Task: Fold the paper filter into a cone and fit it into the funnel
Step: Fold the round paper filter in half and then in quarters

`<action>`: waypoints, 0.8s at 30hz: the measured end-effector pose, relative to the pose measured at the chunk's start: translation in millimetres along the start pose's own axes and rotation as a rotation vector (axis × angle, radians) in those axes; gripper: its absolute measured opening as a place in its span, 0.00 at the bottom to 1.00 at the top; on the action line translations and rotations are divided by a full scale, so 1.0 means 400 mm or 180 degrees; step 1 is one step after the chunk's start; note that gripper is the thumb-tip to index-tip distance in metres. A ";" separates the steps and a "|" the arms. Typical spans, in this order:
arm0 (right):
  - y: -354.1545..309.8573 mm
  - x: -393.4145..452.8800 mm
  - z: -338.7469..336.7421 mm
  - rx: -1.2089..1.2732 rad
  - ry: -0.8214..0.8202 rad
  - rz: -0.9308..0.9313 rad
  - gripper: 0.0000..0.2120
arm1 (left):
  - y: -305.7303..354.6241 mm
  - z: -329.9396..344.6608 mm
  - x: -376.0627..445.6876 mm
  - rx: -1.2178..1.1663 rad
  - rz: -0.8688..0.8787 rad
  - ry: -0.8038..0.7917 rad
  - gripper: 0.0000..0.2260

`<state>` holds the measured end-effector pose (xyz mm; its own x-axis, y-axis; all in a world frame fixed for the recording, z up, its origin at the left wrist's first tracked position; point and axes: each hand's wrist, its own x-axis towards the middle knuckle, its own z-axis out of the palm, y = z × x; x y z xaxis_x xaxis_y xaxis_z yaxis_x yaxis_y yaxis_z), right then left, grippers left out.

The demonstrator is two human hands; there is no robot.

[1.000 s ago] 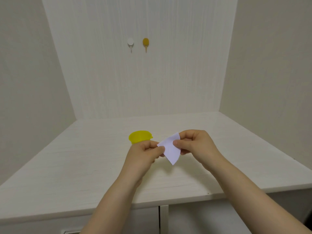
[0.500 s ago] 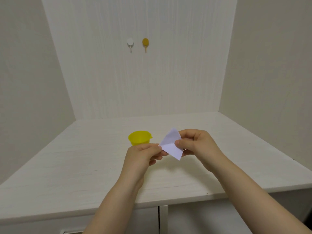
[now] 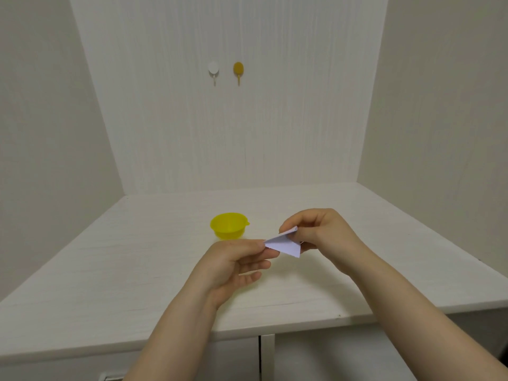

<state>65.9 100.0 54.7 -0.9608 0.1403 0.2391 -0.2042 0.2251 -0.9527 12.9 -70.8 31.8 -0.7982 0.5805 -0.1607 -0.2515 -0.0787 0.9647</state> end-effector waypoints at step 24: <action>0.014 -0.022 0.033 0.0808 0.0207 0.0398 0.09 | -0.019 0.057 0.003 -0.0076 0.0930 0.1009 0.10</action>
<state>70.9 87.1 44.9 -0.9691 0.2153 0.1205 -0.1331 -0.0451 -0.9901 26.3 -50.8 29.2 -0.9655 0.2538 0.0587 0.0004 -0.2238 0.9746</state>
